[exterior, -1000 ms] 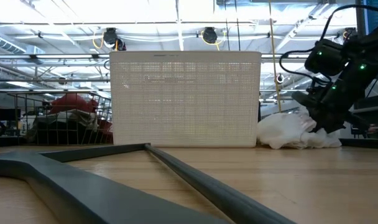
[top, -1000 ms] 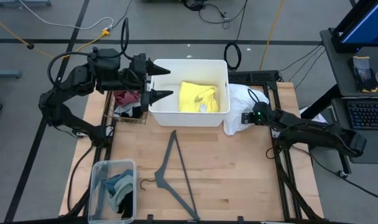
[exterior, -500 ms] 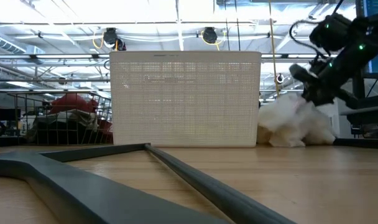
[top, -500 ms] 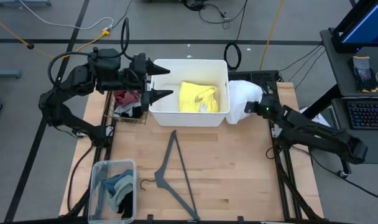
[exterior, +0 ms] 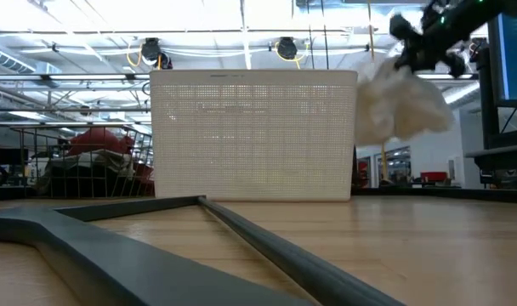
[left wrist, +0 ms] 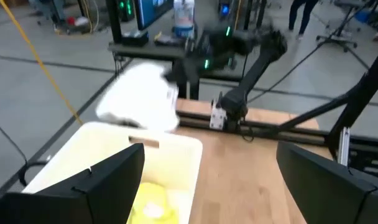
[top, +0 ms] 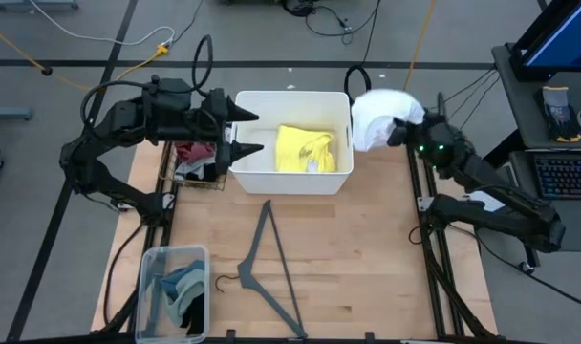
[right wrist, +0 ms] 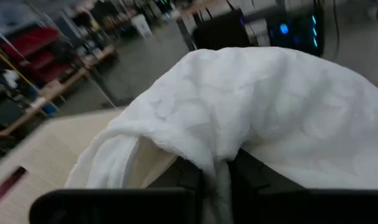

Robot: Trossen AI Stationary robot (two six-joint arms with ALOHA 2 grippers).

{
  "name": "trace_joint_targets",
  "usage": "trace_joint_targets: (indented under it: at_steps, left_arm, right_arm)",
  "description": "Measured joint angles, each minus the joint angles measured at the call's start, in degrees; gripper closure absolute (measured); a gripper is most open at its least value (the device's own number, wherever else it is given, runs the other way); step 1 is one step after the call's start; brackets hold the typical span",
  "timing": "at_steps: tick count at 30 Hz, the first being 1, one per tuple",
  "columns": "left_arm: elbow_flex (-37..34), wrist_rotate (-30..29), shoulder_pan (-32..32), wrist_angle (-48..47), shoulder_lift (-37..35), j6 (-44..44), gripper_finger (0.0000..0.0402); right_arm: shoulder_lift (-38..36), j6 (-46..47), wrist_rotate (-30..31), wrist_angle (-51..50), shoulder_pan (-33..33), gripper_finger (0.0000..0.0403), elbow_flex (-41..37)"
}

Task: Pick & Place Cloths
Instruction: Put the white t-shirt into the white bin

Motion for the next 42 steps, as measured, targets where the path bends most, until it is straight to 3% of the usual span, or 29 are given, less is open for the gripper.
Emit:
trace_joint_targets:
  at_steps: [12,20,24,31,42]
  left_arm:
    - [-0.01,3.06,0.88,-3.53,0.0,4.74,0.0036]
    - [-1.96,6.54,2.53,-5.5,-0.18,5.68,0.0036]
    - [-5.65,6.56,2.59,-3.07,-1.54,5.39,0.0036]
    - [-17.62,6.47,2.57,5.82,-8.39,3.97,0.0036]
    - [-42.45,4.89,2.57,19.97,-27.41,1.39,0.0036]
  right_arm:
    - [3.72,-12.52,-1.12,2.5,0.0,0.0375,17.22]
    - [11.49,-15.01,-8.28,3.43,1.35,0.0375,26.73]
    - [16.26,-16.55,-8.41,3.4,4.72,0.0375,29.89]
    - [23.26,-19.1,-8.41,6.91,10.75,0.0375,32.91]
    - [29.9,-21.88,-8.45,17.51,18.88,0.0375,33.75]
